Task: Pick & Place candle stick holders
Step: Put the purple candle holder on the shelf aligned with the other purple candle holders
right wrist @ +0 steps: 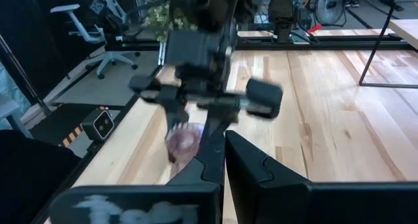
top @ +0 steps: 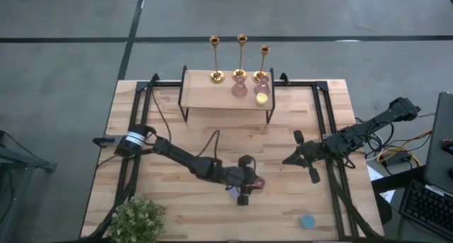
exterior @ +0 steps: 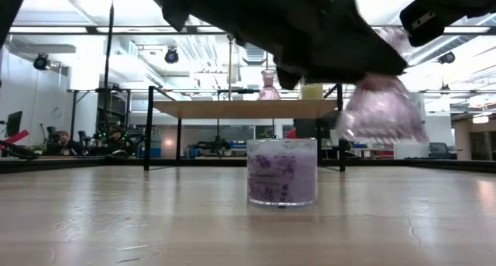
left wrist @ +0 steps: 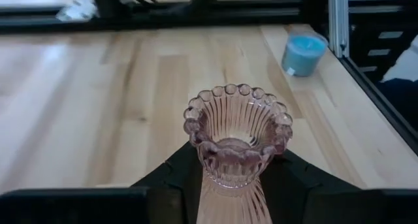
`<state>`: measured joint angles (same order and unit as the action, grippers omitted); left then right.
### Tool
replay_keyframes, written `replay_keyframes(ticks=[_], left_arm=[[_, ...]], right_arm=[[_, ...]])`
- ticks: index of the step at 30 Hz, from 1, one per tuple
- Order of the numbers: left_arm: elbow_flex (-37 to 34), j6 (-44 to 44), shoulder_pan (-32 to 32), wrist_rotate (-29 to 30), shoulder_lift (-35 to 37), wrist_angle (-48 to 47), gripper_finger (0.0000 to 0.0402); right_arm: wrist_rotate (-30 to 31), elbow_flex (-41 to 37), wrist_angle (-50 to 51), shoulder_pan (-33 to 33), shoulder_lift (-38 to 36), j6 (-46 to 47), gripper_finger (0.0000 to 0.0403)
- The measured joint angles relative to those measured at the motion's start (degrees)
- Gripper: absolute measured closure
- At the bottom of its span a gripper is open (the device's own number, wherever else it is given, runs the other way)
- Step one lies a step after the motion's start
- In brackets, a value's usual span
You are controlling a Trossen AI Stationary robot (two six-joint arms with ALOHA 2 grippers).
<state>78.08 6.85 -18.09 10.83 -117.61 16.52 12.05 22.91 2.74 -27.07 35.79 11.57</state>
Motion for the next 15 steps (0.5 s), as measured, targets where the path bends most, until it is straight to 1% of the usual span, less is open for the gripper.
replay_keyframes(ticks=[3, 5, 8, 11, 15], left_arm=[[-3.7, -0.8, 0.0, 3.2, 4.2, -0.1, 0.0271], [-6.7, -1.0, 0.0, 6.8, 7.6, 0.3, 0.0271], [-11.5, -1.3, 0.1, 13.6, 13.2, 0.4, 0.0271], [-16.3, -1.5, 0.6, 21.5, 18.9, 0.6, 0.027], [-21.3, 0.0, 2.8, 31.5, 26.4, 1.1, 0.027]], right_arm=[[0.0, 0.0, 0.0, 0.0, 0.0, 0.0, 0.0394], [0.0, 0.0, -0.1, 0.0, 0.0, 0.0, 0.0394], [0.0, 0.0, -0.1, 0.0, 0.0, 0.0, 0.0394], [0.0, 0.0, 0.2, 0.0, 0.0, 0.0, 0.0394], [0.0, 0.0, 0.0, 0.0, 0.0, 0.0, 0.0394]])
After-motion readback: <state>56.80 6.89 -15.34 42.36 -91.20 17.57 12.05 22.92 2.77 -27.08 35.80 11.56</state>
